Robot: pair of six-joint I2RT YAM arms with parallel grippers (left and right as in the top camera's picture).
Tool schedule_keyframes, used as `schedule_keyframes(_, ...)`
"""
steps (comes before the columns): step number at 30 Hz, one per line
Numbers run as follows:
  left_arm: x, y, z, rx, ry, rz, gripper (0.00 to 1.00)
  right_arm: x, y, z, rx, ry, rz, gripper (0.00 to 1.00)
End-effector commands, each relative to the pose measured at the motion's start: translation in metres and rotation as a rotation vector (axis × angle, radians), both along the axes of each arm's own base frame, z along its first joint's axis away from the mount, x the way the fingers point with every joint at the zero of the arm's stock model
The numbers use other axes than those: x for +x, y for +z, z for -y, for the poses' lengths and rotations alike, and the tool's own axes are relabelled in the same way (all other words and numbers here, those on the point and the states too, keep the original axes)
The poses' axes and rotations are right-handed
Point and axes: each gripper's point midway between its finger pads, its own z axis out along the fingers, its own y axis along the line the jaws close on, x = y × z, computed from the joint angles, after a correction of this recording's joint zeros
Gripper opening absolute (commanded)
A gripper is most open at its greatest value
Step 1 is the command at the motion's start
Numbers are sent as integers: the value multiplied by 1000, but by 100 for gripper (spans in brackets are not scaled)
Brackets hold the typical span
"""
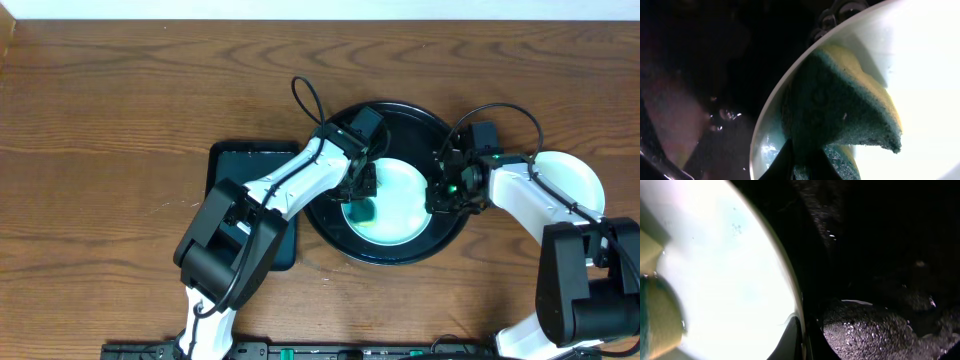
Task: Clean dirty plates on tray and stack at the side
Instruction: 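Scrub the pale green plate with the sponge, right gripper holding rim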
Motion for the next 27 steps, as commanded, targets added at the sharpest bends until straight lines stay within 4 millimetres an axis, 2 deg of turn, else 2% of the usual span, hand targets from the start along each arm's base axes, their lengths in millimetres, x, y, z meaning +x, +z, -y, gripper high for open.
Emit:
schedule_keyframes(1, 25, -40, -65, 286, 61, 86, 7, -6, -14, 14, -88, 42, -16, 1)
schedule_keyframes(5, 13, -39, -4, 3, 13, 11, 8, -7, -14, 14, -89, 52, -16, 1)
schedule_keyframes(9, -3, -25, 59, -246, -62, -31, 8, -7, -14, 12, -91, 74, -10, 1)
schedule_keyframes(11, -13, -19, 80, -306, -106, -36, 8, -8, -14, 10, -92, 96, -5, 1)
schedule_keyframes(16, -36, -15, 113, -341, -191, -14, 8, -9, -14, 4, -92, 122, -2, 1)
schedule_keyframes(18, -41, -16, 119, -333, -219, -1, 8, -10, -14, 4, -92, 123, -3, 1)
schedule_keyframes(20, -42, -19, 115, -297, -233, 17, 8, -10, -14, 4, -93, 123, -5, 1)
schedule_keyframes(23, -37, -25, 99, -222, -205, 22, 8, -11, -14, 4, -93, 123, -8, 1)
schedule_keyframes(27, -27, -35, 59, -89, -136, 4, 8, -11, -14, 4, -93, 123, -8, 1)
